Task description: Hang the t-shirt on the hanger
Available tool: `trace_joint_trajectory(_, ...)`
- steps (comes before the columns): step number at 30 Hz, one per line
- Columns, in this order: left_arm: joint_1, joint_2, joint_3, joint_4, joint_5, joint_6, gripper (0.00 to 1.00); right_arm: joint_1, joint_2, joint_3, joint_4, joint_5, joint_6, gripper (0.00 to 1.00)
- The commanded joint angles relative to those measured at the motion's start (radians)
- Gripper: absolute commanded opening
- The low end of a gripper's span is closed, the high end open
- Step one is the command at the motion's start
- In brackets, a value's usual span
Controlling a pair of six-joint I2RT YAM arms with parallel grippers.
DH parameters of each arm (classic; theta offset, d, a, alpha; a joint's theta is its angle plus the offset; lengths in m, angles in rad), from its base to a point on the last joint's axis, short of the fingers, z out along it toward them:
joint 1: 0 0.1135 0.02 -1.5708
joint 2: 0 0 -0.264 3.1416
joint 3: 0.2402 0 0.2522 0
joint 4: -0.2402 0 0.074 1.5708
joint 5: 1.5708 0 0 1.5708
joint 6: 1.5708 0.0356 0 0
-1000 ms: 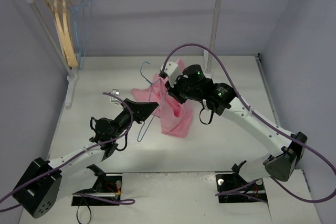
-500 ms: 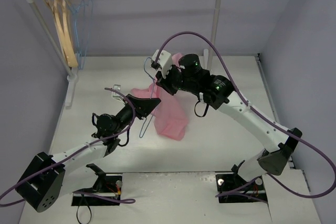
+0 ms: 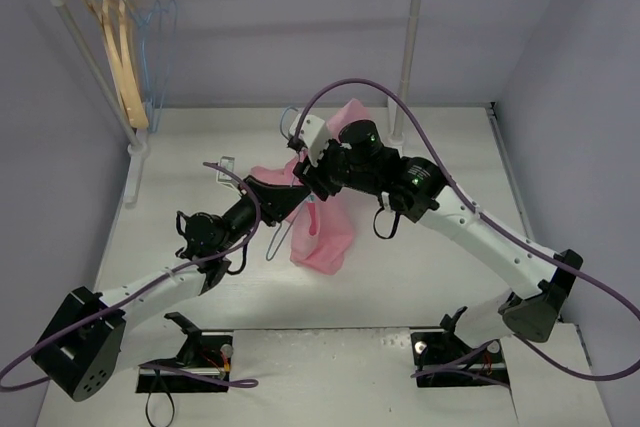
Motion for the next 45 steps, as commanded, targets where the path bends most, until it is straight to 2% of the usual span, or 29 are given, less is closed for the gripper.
trace_joint_trajectory(1,0.001,-0.03,0.073,0.142,0.016,0.012,0.0,0.004,-0.073,0.011,0.039,0.05,-0.006,0.46)
trace_joint_trajectory(5,0.001,-0.041,0.06,0.143,0.009,0.015,0.0,-0.024,-0.112,0.038,0.016,0.006,-0.027,0.54)
trace_joint_trajectory(15,0.002,-0.056,0.05,0.142,0.038,0.013,0.0,-0.223,-0.192,0.026,0.057,-0.079,-0.154,0.54)
trace_joint_trajectory(18,0.001,-0.061,0.047,0.14,0.047,0.009,0.0,-0.286,-0.177,0.037,0.041,-0.16,-0.239,0.56)
trace_joint_trajectory(20,0.001,-0.063,0.047,0.14,0.055,0.007,0.0,-0.321,-0.145,0.055,0.014,-0.267,-0.317,0.58)
trace_joint_trajectory(24,0.001,-0.056,0.053,0.139,0.068,-0.001,0.0,-0.331,-0.094,0.084,-0.041,-0.361,-0.449,0.62)
trace_joint_trajectory(32,0.001,-0.046,0.073,0.135,0.117,-0.01,0.0,-0.329,0.015,0.165,-0.121,-0.403,-0.608,0.63)
trace_joint_trajectory(45,0.001,0.003,0.123,0.122,0.22,-0.027,0.0,-0.328,0.05,0.162,-0.096,-0.484,-0.65,0.53)
